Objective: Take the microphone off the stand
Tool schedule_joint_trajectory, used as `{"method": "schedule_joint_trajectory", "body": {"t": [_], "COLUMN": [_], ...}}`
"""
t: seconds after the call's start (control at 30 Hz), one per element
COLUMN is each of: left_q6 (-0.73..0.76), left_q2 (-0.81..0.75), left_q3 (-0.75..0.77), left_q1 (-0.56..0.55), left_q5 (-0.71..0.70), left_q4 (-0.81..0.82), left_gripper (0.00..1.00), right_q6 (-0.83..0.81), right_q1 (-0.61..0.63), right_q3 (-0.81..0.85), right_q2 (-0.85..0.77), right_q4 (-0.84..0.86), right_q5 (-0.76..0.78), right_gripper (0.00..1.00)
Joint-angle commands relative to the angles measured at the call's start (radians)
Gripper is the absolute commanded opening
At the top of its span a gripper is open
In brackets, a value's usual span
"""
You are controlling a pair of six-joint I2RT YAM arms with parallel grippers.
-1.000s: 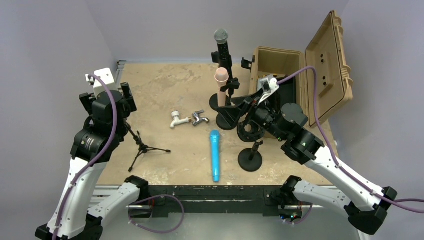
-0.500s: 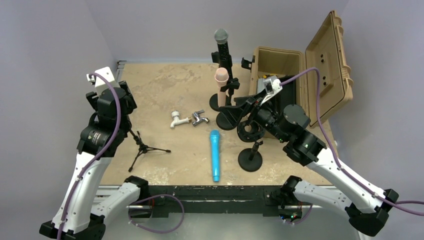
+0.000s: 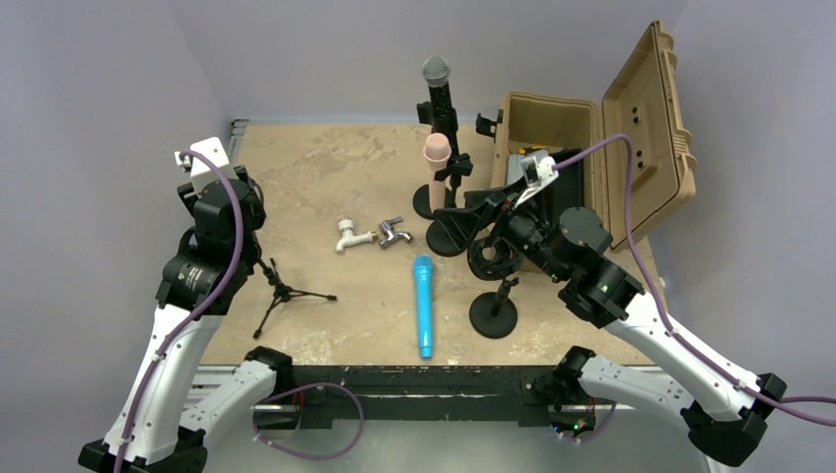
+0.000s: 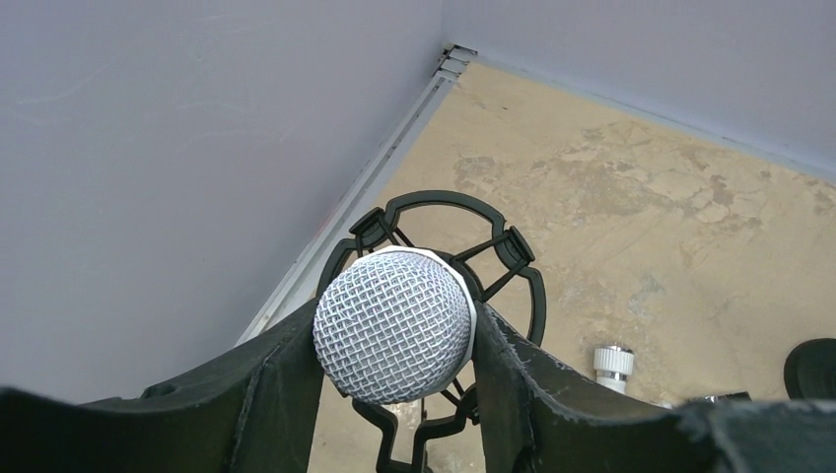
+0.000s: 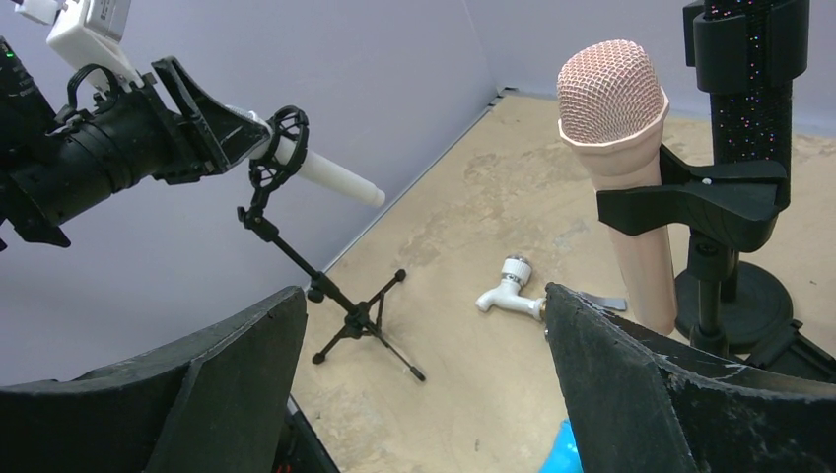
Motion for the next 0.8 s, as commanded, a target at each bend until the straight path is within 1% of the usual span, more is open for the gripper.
{"method": "schedule_joint_trajectory", "body": {"t": [0.0, 0.1, 0.17, 0.3, 0.57, 0.67, 0.77], "left_q6": [0.043, 0.066, 0.075, 0.093, 0.127, 0.124, 0.091], "left_q2": [-0.013, -0.014, -0.014, -0.015, -0.044, -0.045, -0.047], "left_q3": [-0.016, -0.007, 0.007, 0.039, 0.144, 0.201, 0.263], "left_q1": [0.008, 0.008, 0.008, 0.007, 0.007, 0.007, 0.007], "left_q5": [-0.007, 0.013, 0.023, 0.034, 0.084, 0.100, 0.045], "left_q4": [0.068, 0.078, 0.074, 0.068, 0.030, -0.012, -0.065], "left_gripper": [0.40, 0.21, 0.12, 0.00, 0.00, 0.00, 0.00], "right_q6": [-0.025, -0.025, -0.025, -0.031, -0.039, -0.039, -0.039], "right_q1": [0.005, 0.003, 0.004, 0.004, 0.003, 0.004, 0.003], "right_q3": [0.005, -0.002, -0.006, -0.009, -0.007, -0.006, -0.007], "right_q2": [-0.009, -0.013, -0.016, -0.021, -0.021, -0.019, -0.019], "right_q4": [0.018, 0.018, 0.018, 0.018, 0.023, 0.028, 0.031], "right_q5": [0.028, 0.033, 0.037, 0.046, 0.056, 0.051, 0.051], "right_gripper": [0.90, 0.90, 0.90, 0.90, 0.90, 0.90, 0.90]}}
